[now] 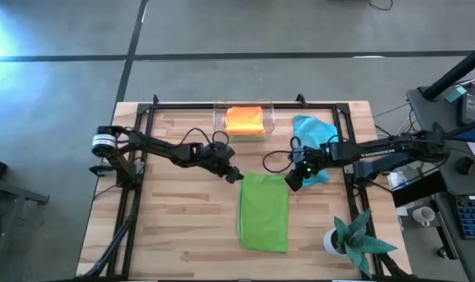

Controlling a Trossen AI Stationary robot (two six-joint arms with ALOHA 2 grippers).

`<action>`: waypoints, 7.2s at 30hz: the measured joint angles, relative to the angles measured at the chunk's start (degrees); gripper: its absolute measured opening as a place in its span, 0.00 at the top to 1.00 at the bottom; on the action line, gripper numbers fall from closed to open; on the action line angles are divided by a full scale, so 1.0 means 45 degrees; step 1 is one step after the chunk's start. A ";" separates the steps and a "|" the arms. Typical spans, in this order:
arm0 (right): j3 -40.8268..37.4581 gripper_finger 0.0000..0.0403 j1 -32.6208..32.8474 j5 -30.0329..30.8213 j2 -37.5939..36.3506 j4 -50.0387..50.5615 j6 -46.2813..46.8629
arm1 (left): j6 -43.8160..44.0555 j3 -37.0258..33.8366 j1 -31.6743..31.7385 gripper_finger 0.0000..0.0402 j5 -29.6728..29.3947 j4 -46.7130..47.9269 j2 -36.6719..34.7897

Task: Fold microfiber towels
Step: Fold the green microfiber towel

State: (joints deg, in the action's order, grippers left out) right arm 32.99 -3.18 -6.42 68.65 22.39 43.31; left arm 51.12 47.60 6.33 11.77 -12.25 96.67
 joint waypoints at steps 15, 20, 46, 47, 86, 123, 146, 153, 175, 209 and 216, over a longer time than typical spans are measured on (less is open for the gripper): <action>-0.0271 0.65 -0.0053 0.0104 0.2158 -0.1500 0.1043 | 0.1337 0.0044 -0.0014 0.47 0.0045 -0.0220 0.0858; -0.0271 0.65 -0.0053 0.0084 0.2348 -0.1399 0.1043 | 0.1351 0.0106 -0.0014 0.47 0.0080 -0.0171 0.1019; -0.0238 0.71 -0.0491 -0.0003 0.3014 -0.2539 0.0601 | -0.0015 0.0801 -0.0029 0.56 0.0214 -0.1547 0.2845; -0.0237 0.72 -0.0491 -0.0008 0.3014 -0.2541 0.0601 | -0.0184 0.0818 -0.0033 0.60 0.0104 -0.1512 0.2845; 0.0001 0.96 -0.0466 0.3507 -0.0682 -0.1661 -0.3094 | -0.8054 0.0926 0.0675 0.98 -0.2154 -0.1330 0.0452; 0.0710 0.96 0.5932 0.3009 0.0735 -0.2438 -0.1153 | -0.9876 0.0591 -0.1486 0.98 -0.0699 0.1842 -0.1512; 0.2870 0.96 0.3956 0.9181 0.0614 0.1651 -0.1638 | -1.2190 0.1233 -0.1287 0.98 -0.6474 0.1749 -0.1517; 0.2889 0.96 0.3990 0.9881 0.0614 0.1472 -0.2944 | -1.2205 0.1285 -0.1262 0.98 -0.6732 0.1928 -0.1517; 0.2794 0.96 0.6278 0.6355 0.3368 -0.1149 -0.1447 | -1.2081 0.1213 -0.2589 0.98 -0.3592 0.3731 -0.1517; 0.2794 0.87 0.6960 0.5665 0.4194 -0.1609 -0.0341 | -1.1035 0.1213 -0.2933 0.63 -0.2637 0.3993 -0.1517; 0.2794 0.76 0.7127 0.5350 0.4581 -0.1863 -0.1807 | -1.1105 0.1208 -0.2884 0.63 -0.2865 0.3964 -0.1452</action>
State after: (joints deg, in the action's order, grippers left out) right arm 45.56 28.89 17.65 89.27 14.01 35.18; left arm 1.15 53.04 -6.65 -1.12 5.58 90.13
